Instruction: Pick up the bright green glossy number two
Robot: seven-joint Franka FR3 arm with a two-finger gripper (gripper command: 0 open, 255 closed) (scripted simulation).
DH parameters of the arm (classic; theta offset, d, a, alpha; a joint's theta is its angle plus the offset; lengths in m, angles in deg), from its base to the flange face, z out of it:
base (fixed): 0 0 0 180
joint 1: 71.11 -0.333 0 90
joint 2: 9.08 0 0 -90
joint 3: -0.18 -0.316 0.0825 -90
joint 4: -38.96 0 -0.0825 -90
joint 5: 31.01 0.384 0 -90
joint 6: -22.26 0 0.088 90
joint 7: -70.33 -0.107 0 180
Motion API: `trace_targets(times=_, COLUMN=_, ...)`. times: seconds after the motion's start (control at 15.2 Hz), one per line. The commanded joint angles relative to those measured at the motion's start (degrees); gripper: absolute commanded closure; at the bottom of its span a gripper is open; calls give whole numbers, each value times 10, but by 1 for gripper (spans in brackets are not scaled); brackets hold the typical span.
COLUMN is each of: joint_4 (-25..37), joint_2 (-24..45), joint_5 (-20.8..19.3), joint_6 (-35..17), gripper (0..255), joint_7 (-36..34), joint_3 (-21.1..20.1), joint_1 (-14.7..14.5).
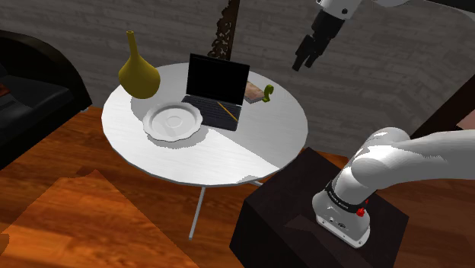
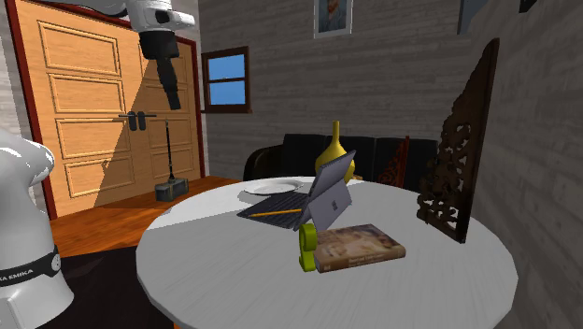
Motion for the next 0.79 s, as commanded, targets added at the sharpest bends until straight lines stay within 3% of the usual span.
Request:
trace_targets(times=0.0, joint_4=0, joint_2=0, joint_5=0, joint_6=0, gripper=0, joint_7=0, joint_3=0, joint_1=0)
trace_targets(times=0.73, joint_4=38, joint_2=193, joint_5=-13, joint_6=-114, gripper=0, joint_7=128, joint_3=101, joint_1=3)
